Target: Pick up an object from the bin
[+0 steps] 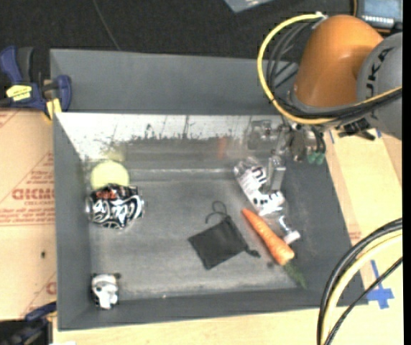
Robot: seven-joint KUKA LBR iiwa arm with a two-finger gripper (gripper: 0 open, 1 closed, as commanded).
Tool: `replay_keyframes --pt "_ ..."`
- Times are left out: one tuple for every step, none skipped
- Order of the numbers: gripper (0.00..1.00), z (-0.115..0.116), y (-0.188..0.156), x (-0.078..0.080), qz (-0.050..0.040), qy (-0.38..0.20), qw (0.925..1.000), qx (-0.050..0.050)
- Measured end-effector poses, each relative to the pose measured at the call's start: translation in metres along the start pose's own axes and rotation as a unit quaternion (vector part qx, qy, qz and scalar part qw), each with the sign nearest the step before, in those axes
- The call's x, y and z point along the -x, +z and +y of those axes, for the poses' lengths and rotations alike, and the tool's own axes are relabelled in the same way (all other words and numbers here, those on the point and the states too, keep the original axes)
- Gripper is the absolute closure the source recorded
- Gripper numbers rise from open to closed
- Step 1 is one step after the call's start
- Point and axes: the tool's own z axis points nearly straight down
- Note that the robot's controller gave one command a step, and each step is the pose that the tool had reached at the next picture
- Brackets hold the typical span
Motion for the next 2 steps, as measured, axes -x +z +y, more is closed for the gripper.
replay_keyframes --pt "0.0 0.0 -0.005 0.001 -0.0041 -0.001 1.0 0.0" --pt "0.0 -0.015 0.035 -0.005 -0.0066 -0.032 0.9995 -0.001"
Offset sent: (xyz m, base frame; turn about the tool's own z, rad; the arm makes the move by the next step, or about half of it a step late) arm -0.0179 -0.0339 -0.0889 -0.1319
